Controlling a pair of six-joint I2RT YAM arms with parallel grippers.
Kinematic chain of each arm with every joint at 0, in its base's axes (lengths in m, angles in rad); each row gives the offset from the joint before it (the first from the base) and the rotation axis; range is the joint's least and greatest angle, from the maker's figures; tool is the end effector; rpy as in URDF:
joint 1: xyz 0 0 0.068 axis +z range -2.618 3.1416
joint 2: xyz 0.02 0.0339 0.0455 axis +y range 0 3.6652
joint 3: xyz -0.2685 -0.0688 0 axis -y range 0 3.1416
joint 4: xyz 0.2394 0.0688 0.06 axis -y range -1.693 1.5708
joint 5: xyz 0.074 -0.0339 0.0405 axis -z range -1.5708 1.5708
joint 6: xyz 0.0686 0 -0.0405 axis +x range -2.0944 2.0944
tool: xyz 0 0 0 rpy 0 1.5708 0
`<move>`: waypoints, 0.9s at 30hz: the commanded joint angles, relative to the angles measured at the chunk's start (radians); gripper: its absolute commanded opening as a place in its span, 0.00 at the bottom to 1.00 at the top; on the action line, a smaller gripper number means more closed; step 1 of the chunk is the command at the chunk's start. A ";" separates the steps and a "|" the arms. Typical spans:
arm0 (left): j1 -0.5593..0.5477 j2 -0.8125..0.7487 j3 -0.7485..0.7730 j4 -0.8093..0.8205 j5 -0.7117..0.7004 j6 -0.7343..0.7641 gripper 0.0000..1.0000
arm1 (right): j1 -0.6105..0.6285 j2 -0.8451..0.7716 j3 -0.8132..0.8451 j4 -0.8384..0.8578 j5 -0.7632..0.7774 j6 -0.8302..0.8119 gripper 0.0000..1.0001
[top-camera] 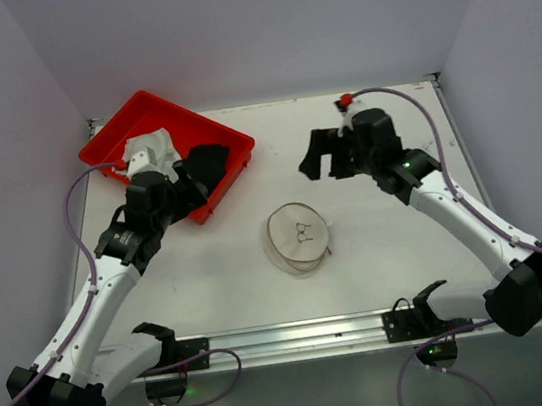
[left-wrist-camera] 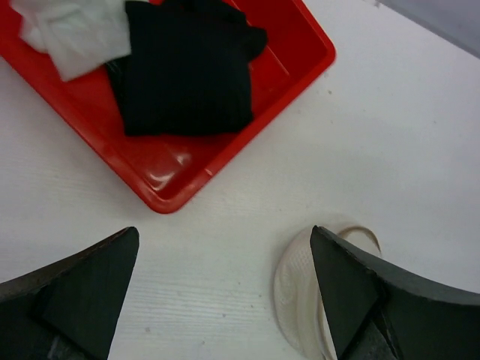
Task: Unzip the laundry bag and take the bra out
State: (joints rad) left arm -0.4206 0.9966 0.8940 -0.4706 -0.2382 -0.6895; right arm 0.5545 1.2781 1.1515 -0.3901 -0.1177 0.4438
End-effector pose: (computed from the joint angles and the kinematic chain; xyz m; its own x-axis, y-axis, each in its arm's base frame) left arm 0.2226 -0.0818 0.2978 -0.5193 -0.4450 -0.7296 -0.1484 0.8878 -0.4357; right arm 0.2603 0.1707 0.3297 -0.6411 0.1045 -0.7603 -0.3703 0.8256 0.4257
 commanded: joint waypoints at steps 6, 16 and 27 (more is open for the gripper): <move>0.334 -0.102 0.131 -0.169 0.145 0.192 1.00 | -0.470 -0.354 -0.006 -0.226 0.204 -0.014 0.99; 0.352 -0.329 0.355 -0.382 0.022 0.283 1.00 | -0.472 -0.755 0.093 -0.371 0.325 -0.141 0.99; 0.296 -0.478 0.513 -0.470 -0.144 0.317 1.00 | -0.452 -1.048 0.016 -0.314 0.256 -0.182 0.99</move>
State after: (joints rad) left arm -0.0952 0.5385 1.3949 -0.8822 -0.3210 -0.3996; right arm 0.0910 0.2489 1.1744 -0.7200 0.1661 0.2977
